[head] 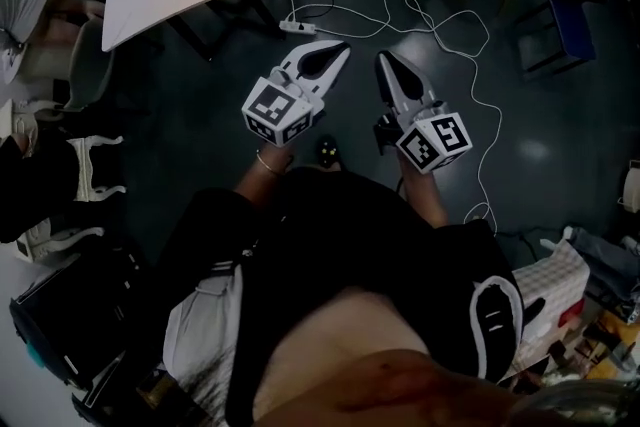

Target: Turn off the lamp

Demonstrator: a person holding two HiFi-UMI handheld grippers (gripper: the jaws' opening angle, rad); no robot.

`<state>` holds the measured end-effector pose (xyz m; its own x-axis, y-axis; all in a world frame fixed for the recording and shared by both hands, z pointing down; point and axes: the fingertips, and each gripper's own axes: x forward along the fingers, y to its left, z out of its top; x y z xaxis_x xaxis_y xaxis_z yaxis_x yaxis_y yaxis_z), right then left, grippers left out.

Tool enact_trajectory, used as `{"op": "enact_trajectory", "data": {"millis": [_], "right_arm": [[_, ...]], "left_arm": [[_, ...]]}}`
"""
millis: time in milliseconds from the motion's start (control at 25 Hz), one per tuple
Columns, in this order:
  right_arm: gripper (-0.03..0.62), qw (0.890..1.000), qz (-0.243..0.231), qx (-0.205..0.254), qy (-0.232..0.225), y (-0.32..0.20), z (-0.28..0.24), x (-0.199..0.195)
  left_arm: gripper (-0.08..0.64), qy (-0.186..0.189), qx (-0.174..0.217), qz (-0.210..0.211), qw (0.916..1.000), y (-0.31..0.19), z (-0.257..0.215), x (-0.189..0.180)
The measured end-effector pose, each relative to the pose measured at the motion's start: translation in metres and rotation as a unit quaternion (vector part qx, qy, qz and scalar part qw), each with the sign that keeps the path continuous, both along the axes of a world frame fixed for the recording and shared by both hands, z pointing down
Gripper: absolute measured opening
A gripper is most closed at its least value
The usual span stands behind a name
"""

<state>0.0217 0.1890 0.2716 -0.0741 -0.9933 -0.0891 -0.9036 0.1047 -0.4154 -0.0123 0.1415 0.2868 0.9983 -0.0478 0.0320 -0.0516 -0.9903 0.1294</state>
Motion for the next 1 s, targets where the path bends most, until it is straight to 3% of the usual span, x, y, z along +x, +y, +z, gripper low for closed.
{"op": "enact_trajectory", "data": {"millis": [480, 1000], "right_arm": [[0.000, 0.997, -0.071, -0.006, 0.009, -0.080, -0.002, -0.016], [0.002, 0.994, -0.105, -0.016, 0.010, -0.101, 0.000, -0.028]], "left_arm": [[0.006, 0.010, -0.005, -0.060, 0.9981, -0.071, 0.001, -0.020], [0.006, 0.014, -0.006, -0.092, 0.9956, -0.090, 0.001, -0.033]]}}
